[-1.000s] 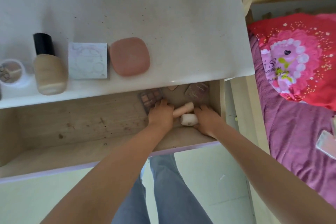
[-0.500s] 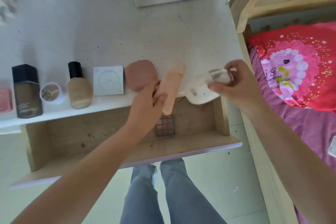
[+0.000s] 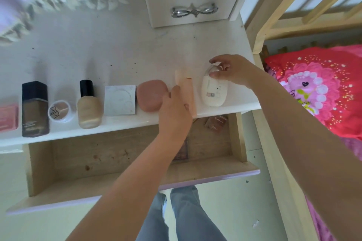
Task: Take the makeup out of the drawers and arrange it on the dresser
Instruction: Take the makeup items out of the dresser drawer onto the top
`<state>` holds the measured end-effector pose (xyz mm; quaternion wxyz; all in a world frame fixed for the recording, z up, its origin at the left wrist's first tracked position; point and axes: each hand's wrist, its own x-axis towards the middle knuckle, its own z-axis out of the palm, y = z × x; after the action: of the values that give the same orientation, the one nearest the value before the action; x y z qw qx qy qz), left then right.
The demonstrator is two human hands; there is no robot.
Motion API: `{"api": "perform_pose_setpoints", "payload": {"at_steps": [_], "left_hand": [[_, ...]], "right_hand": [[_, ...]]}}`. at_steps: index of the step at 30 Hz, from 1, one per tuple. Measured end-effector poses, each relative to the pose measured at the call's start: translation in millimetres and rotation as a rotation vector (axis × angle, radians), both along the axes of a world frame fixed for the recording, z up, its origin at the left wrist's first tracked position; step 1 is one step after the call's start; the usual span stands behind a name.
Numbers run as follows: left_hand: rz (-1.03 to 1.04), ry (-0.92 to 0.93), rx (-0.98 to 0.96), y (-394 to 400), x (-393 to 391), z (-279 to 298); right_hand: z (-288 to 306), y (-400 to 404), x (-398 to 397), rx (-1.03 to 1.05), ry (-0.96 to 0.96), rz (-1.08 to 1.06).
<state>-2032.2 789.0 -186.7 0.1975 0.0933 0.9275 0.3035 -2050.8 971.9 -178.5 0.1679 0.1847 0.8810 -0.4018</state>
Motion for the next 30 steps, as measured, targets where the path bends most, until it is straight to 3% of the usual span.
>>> {"api": "perform_pose_setpoints", "payload": {"at_steps": [11,14,17,19,21,24,30], "left_hand": [[-0.126,0.136,-0.216,-7,13,-7],[-0.23,0.331,-0.124,-27,29,-17],[-0.404,0.348,-0.167,-56,46,-39],[-0.482,0.066,-0.357,-66,50,-57],[-0.477,-0.119,-0.452,-72,46,-80],[-0.478,-0.179,-0.482,-68,39,-103],[-0.561,-0.168,-0.536,-60,46,-123]], "right_hand": [[-8,-20,8,0.169,0.124,-0.034],[-9,-25,38,0.232,0.349,-0.185],[-12,-43,92,0.243,0.476,-0.239],[-34,-55,120,0.225,0.33,-0.129],[-64,-64,130,0.249,0.057,0.054],[-99,-73,124,0.37,-0.255,0.189],[-130,-78,108,0.621,-0.239,0.048]]}}
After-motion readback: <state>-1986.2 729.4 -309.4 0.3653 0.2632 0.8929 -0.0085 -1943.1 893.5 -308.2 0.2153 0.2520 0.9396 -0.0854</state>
